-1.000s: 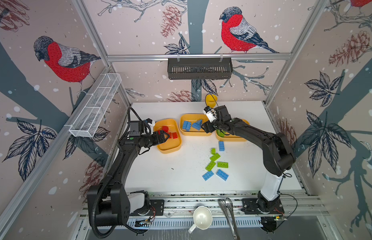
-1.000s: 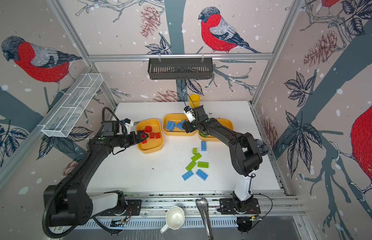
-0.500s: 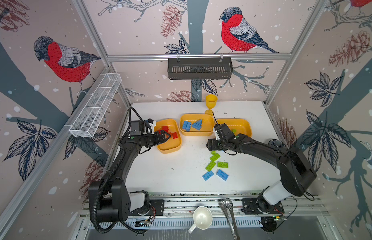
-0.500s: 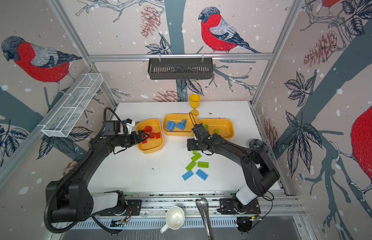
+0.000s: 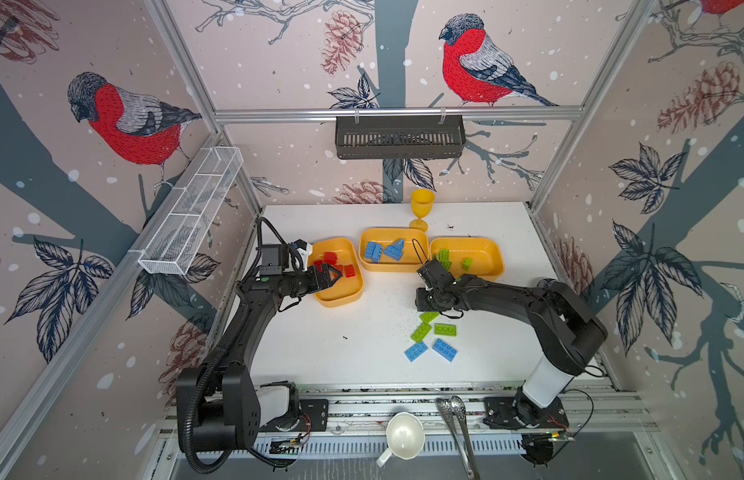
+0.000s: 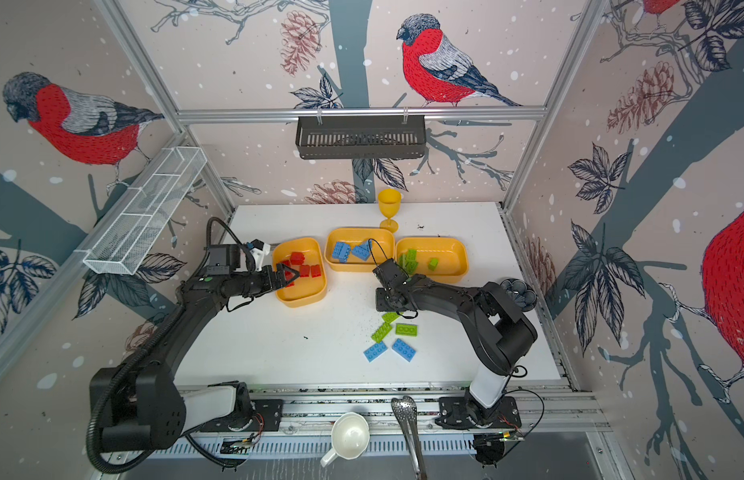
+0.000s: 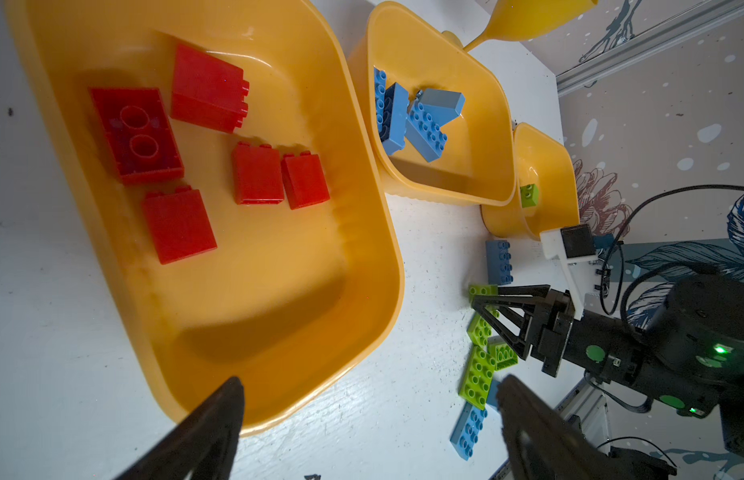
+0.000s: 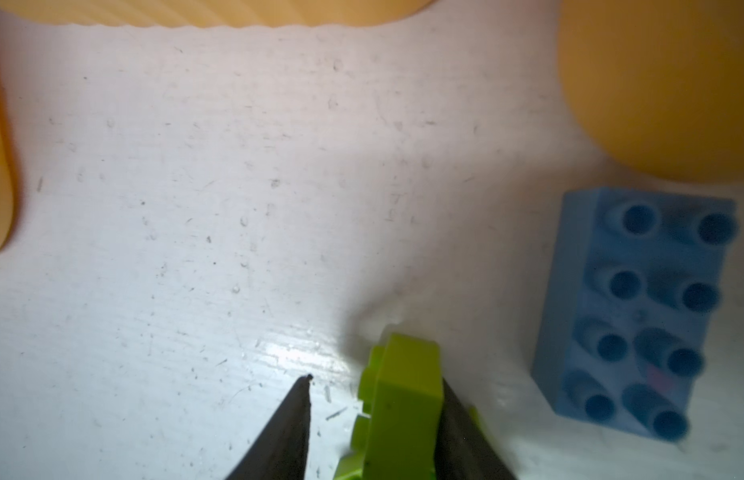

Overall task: Sort the legos into containers by color
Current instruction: 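Lower the right gripper onto a lime-green brick in the pile and grasp it, then carry the lime-green brick with the right gripper and drop it into the farthest bin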

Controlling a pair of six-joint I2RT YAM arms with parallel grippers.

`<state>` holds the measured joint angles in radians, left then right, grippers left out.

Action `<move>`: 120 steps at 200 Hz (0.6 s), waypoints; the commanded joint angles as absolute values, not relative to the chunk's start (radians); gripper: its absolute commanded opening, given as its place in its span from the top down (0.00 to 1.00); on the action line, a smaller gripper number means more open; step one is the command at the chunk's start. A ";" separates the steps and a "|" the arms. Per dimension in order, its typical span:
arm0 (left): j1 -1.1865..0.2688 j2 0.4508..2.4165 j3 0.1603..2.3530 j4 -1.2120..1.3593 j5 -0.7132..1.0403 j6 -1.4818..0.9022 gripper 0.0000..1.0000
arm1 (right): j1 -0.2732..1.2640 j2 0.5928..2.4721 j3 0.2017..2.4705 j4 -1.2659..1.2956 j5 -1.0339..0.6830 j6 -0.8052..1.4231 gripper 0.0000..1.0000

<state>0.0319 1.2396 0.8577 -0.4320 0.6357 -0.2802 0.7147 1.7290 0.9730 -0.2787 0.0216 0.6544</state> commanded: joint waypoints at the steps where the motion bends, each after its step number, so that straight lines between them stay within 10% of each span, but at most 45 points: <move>1: 0.035 1.234 0.854 -0.414 0.647 -0.261 0.06 | 0.719 1.751 0.988 -0.271 0.084 0.639 0.55; 60: 0.034 1.226 0.854 -0.421 0.640 -0.257 0.06 | 0.732 1.735 1.007 -0.295 0.137 0.593 0.85; 120: 0.035 1.236 0.865 -0.385 0.709 -0.294 0.05 | 0.681 1.572 1.072 -0.375 0.133 0.546 0.84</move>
<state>0.0319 1.2362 0.8555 -0.4305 0.6544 -0.2810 0.7147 1.6287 1.0458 -0.3267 0.1158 0.5724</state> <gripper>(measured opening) 0.944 0.261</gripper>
